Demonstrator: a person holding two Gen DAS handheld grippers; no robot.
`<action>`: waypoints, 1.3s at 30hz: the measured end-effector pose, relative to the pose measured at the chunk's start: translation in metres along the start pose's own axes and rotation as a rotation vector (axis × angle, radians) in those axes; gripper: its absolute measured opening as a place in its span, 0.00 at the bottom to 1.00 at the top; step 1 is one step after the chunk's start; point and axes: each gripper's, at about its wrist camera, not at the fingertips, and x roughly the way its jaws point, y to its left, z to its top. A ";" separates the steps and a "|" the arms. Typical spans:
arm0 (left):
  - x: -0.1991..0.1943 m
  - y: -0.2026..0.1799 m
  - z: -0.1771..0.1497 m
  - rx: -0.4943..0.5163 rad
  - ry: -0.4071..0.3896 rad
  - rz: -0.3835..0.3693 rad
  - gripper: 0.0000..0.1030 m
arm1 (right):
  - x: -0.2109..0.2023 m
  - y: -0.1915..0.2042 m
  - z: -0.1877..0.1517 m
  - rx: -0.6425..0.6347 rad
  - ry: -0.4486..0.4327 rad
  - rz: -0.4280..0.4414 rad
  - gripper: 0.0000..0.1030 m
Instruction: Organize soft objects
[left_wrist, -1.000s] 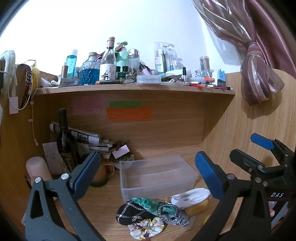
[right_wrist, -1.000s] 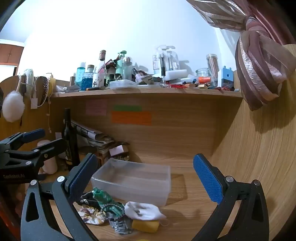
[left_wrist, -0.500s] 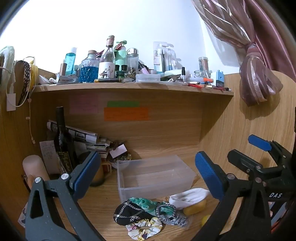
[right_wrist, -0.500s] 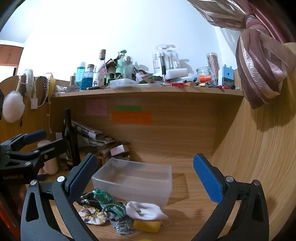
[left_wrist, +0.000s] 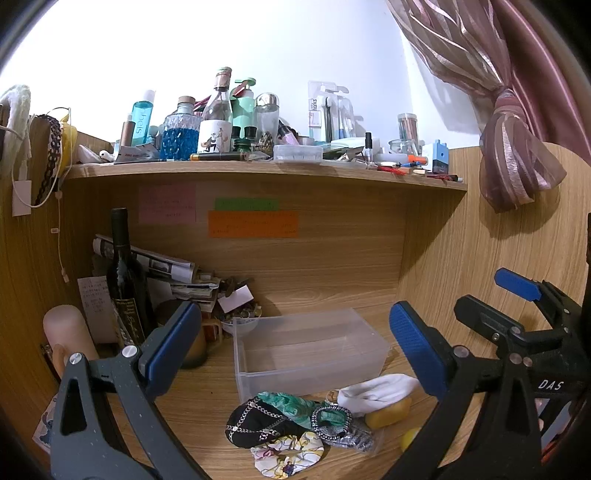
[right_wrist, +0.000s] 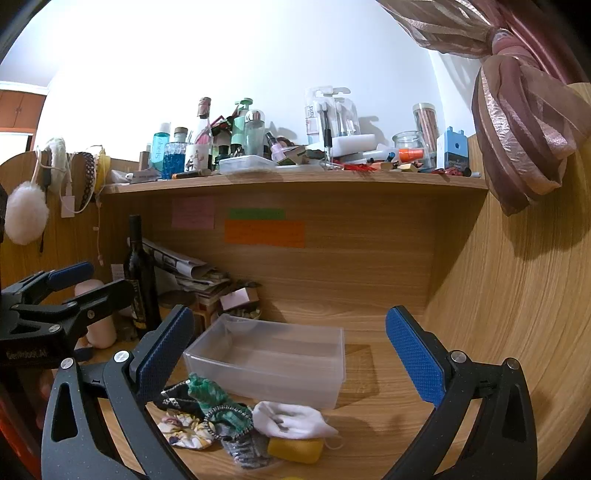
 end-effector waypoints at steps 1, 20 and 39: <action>0.000 0.000 0.000 0.000 0.000 0.000 1.00 | 0.000 0.000 0.000 0.002 0.001 0.000 1.00; 0.001 0.001 -0.002 0.000 0.002 0.008 1.00 | -0.001 0.002 0.000 0.006 -0.004 0.012 1.00; 0.000 0.000 -0.003 0.000 0.001 0.009 1.00 | -0.003 0.003 0.002 0.009 -0.008 0.013 1.00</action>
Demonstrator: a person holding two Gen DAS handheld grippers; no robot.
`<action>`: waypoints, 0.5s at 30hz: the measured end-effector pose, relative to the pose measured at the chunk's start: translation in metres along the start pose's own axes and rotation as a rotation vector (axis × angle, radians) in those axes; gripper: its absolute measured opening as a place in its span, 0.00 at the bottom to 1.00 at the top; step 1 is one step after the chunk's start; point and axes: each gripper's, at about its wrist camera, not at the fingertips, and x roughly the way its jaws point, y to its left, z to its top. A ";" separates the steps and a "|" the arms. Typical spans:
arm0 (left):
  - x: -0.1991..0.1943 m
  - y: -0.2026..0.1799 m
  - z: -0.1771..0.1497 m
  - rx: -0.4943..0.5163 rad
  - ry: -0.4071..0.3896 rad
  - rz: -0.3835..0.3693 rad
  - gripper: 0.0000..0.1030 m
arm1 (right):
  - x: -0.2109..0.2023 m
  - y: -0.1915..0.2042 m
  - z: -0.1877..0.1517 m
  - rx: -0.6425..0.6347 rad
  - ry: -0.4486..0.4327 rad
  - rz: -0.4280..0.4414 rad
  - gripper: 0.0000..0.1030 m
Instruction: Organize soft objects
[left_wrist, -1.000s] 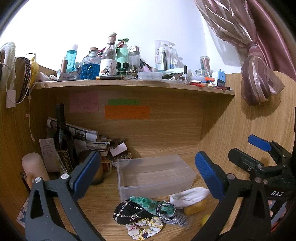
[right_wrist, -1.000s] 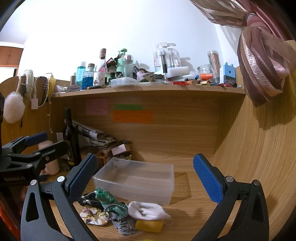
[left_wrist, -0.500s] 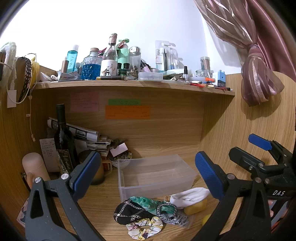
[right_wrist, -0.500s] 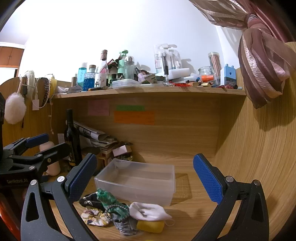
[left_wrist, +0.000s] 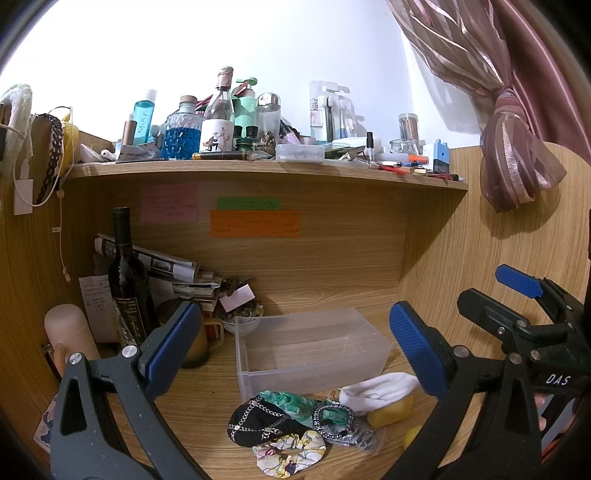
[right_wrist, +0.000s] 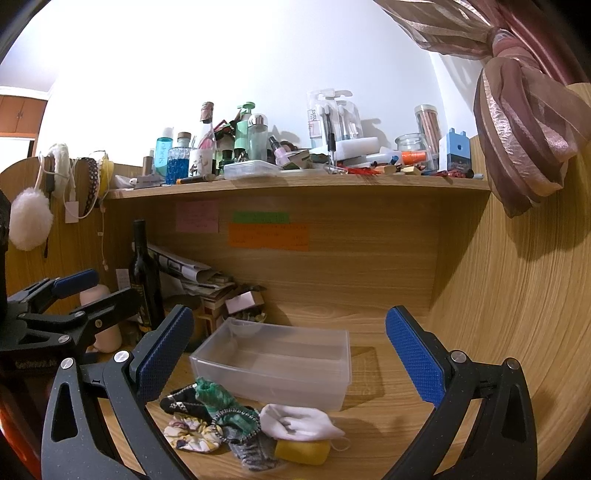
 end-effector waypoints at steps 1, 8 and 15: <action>0.000 0.000 0.001 -0.001 -0.001 -0.001 1.00 | 0.000 0.000 0.000 0.000 0.000 0.000 1.00; -0.002 -0.001 0.002 -0.002 -0.005 -0.004 1.00 | 0.000 0.000 0.000 0.000 0.000 -0.001 1.00; -0.002 -0.001 0.003 -0.001 -0.001 -0.004 1.00 | 0.001 -0.001 0.001 0.005 0.002 -0.002 1.00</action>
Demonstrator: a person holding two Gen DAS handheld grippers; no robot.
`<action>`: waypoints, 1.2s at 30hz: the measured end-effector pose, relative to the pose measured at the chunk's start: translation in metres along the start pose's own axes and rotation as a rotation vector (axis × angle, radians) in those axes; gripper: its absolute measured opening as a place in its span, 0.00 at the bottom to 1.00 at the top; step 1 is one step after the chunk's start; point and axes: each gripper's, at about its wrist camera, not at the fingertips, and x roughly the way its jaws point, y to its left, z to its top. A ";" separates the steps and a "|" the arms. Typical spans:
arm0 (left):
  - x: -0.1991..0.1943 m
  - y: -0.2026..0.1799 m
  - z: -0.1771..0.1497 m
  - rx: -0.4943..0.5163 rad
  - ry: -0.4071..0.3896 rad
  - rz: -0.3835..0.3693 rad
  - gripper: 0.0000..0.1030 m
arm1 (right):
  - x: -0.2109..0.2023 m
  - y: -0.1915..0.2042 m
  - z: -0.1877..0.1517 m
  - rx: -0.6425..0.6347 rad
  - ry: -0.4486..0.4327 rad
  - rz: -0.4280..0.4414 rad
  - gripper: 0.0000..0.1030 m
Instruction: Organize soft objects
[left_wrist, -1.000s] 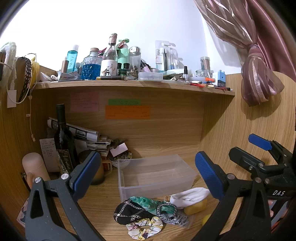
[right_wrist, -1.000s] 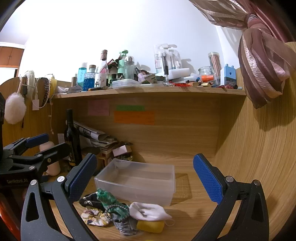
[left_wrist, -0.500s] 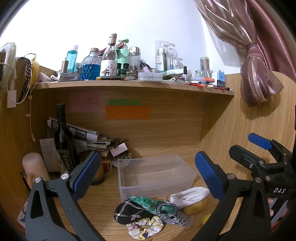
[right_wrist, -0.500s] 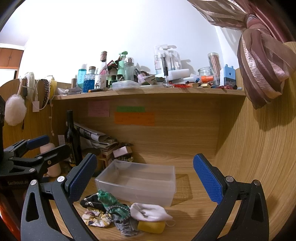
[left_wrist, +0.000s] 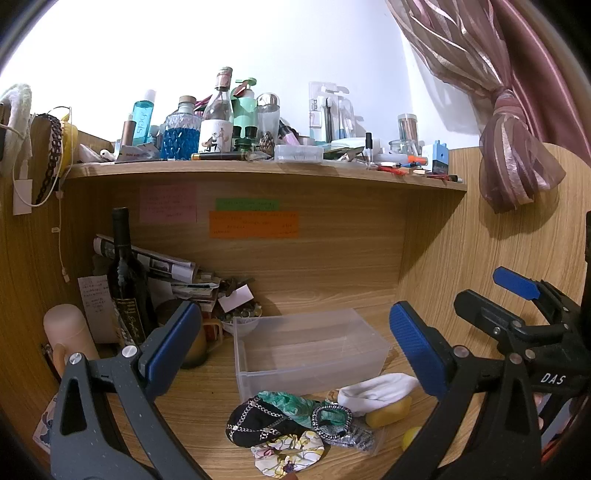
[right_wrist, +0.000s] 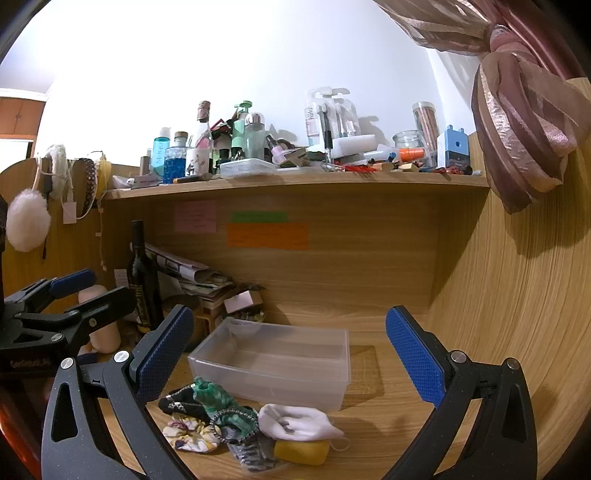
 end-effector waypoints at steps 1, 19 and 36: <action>0.000 0.000 0.000 0.001 0.001 -0.001 1.00 | 0.000 0.000 0.000 0.001 0.001 -0.001 1.00; 0.029 0.019 -0.031 -0.038 0.146 0.010 0.83 | 0.022 -0.023 -0.027 0.051 0.155 0.060 0.89; 0.083 0.046 -0.121 -0.112 0.549 0.027 0.55 | 0.054 -0.029 -0.109 0.076 0.538 0.130 0.66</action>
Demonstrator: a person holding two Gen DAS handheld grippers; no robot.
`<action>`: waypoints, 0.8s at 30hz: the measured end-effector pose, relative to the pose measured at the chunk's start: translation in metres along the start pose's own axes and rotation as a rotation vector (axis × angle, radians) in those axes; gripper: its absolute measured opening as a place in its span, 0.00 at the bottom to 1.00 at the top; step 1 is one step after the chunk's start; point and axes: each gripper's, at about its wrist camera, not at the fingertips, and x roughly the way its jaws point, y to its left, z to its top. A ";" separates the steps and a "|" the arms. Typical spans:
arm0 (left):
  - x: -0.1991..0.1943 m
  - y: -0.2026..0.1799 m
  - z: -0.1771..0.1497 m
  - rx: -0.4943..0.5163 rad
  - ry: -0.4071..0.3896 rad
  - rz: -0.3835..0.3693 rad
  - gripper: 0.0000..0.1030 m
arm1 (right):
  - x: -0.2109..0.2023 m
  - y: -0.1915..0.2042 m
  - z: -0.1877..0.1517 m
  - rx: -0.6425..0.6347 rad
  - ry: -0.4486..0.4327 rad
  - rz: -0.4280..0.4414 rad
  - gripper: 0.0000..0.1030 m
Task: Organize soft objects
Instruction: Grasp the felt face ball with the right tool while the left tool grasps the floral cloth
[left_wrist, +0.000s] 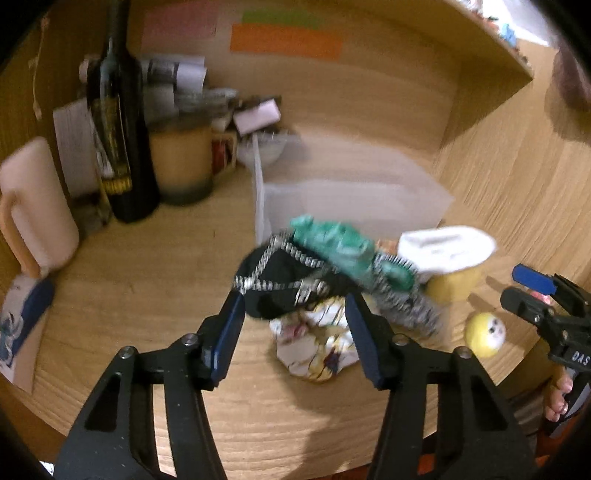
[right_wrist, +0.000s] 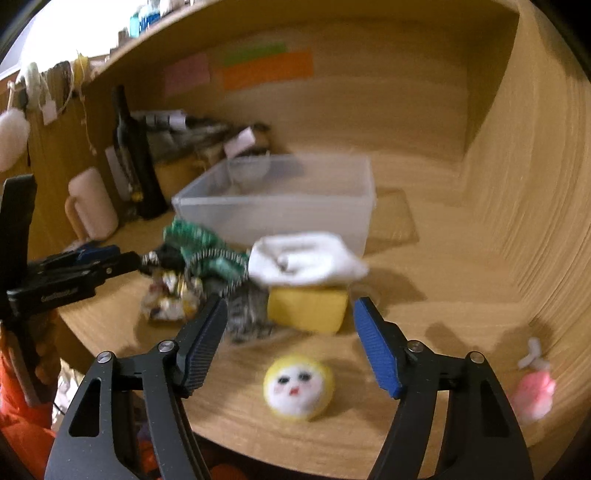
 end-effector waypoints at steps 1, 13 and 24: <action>0.006 0.002 -0.003 -0.006 0.021 0.004 0.55 | 0.004 0.000 -0.003 -0.001 0.019 0.005 0.66; 0.043 0.006 -0.019 0.004 0.129 0.027 0.43 | 0.029 -0.004 -0.030 -0.006 0.158 0.025 0.43; 0.025 -0.018 -0.019 0.115 0.075 0.038 0.08 | 0.017 -0.015 -0.019 0.035 0.077 0.009 0.41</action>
